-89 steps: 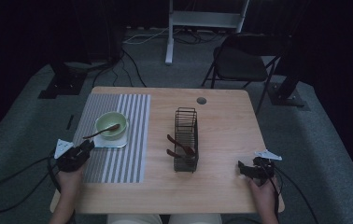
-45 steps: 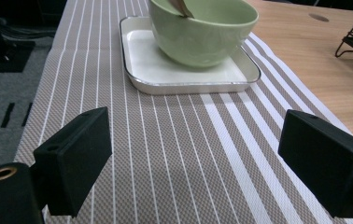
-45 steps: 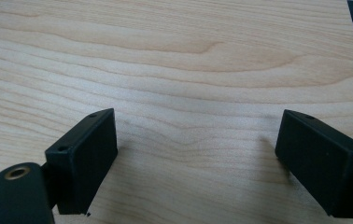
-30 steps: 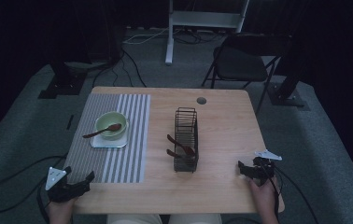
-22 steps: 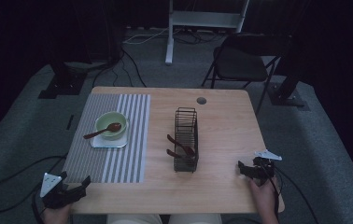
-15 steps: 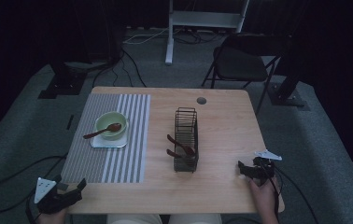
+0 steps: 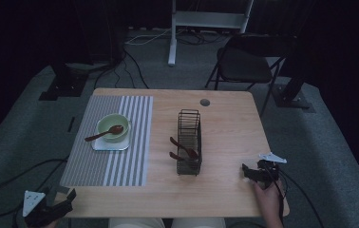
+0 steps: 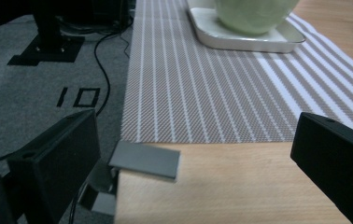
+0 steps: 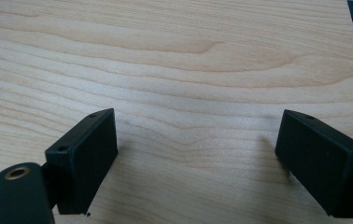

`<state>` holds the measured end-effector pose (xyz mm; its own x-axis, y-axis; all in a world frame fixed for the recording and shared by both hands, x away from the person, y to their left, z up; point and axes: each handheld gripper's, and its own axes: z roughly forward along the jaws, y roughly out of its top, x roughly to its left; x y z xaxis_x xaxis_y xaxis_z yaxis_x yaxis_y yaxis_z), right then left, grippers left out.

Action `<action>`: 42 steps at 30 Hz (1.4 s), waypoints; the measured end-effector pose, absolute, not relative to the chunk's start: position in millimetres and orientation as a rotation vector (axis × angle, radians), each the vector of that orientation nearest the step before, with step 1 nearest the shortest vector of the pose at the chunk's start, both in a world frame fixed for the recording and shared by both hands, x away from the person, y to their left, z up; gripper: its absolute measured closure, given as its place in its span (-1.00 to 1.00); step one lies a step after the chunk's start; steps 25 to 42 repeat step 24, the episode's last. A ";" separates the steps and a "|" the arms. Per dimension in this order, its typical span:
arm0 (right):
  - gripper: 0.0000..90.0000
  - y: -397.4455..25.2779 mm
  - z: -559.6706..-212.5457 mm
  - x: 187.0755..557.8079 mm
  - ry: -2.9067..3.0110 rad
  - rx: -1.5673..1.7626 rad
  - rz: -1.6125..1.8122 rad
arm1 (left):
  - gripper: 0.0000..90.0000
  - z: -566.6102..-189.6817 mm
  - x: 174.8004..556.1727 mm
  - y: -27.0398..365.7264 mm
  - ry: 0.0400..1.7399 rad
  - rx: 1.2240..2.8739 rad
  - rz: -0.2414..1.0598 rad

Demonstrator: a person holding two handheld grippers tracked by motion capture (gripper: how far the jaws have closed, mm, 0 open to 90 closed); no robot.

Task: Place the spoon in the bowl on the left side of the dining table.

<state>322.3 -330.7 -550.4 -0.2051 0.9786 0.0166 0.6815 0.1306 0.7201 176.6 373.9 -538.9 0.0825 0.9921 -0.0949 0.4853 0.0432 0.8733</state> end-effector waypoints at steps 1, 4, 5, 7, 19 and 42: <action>-0.73 -330.7 -550.4 322.3 1.949 1.594 0.844 | -0.97 -540.1 175.6 375.5 1.521 1.553 0.797; -0.73 -330.7 -550.4 322.3 1.949 1.594 0.844 | -0.97 -542.4 173.8 380.4 1.555 1.543 0.790; -0.73 -330.7 -550.4 322.3 1.949 1.594 0.844 | -0.97 -543.0 173.1 381.5 1.563 1.541 0.794; -0.73 -330.7 -550.4 322.3 1.949 1.594 0.844 | -0.97 -543.9 172.3 383.0 1.581 1.547 0.799; -0.73 -330.7 -550.4 322.4 1.948 1.594 0.844 | -0.97 -545.0 168.6 388.9 1.689 1.480 0.906; -0.73 -330.8 -550.4 322.4 1.948 1.594 0.844 | -0.97 -541.4 169.0 385.2 1.630 1.458 0.866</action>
